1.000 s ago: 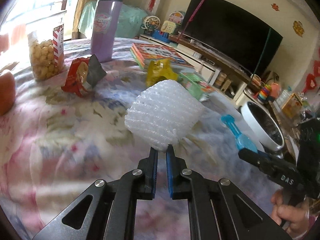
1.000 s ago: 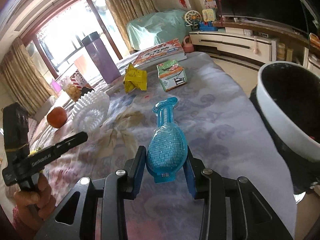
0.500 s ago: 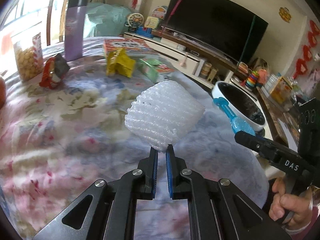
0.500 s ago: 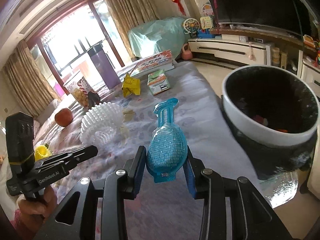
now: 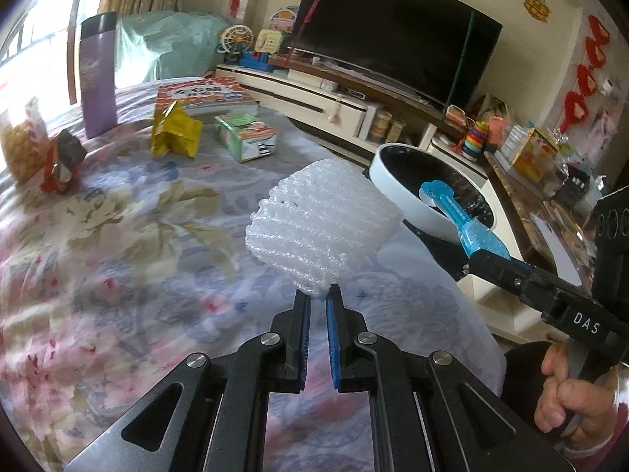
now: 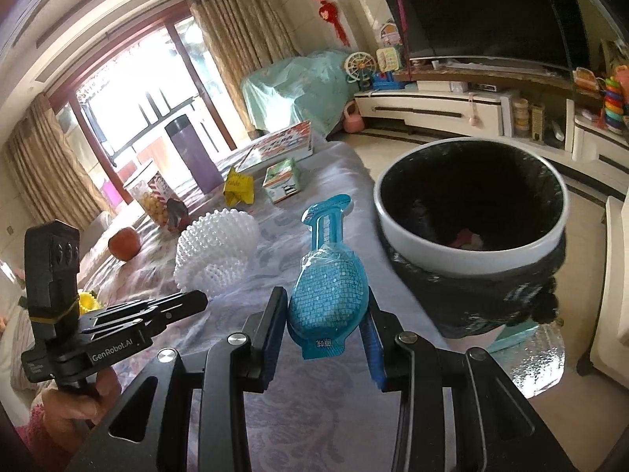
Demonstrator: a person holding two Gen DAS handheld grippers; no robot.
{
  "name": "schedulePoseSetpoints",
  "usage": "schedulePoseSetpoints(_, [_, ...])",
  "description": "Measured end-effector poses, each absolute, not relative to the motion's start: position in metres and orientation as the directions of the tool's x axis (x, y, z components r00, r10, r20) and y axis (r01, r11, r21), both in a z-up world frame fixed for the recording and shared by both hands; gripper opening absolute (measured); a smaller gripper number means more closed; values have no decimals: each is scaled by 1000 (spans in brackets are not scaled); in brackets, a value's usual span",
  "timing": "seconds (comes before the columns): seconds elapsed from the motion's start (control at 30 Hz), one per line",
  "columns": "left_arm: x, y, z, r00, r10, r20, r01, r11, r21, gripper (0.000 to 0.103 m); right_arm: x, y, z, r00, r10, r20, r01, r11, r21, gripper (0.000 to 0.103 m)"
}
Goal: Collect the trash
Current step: 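Carry the white foam net and blue bottle over the trash bin with both tools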
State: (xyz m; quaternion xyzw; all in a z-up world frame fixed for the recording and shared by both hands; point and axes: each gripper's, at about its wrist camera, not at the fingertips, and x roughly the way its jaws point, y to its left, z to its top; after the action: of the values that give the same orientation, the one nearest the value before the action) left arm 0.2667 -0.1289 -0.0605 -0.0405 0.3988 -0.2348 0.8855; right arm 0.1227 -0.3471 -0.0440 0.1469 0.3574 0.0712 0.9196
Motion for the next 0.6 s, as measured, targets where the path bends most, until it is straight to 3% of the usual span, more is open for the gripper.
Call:
schedulePoseSetpoints(0.37, [271, -142, -59, 566, -457, -686, 397, 880, -260, 6, 118, -357, -39, 747, 221, -627, -17, 949, 315, 36])
schedulePoseSetpoints(0.43, [272, -143, -59, 568, -458, -684, 397, 880, -260, 6, 117, -358, -40, 743, 226, -630, -21, 949, 316, 22])
schedulePoseSetpoints(0.6, [271, -140, -62, 567, -454, -688, 391, 883, -260, 6, 120, -350, -51, 712, 240, -660, -34, 950, 309, 21])
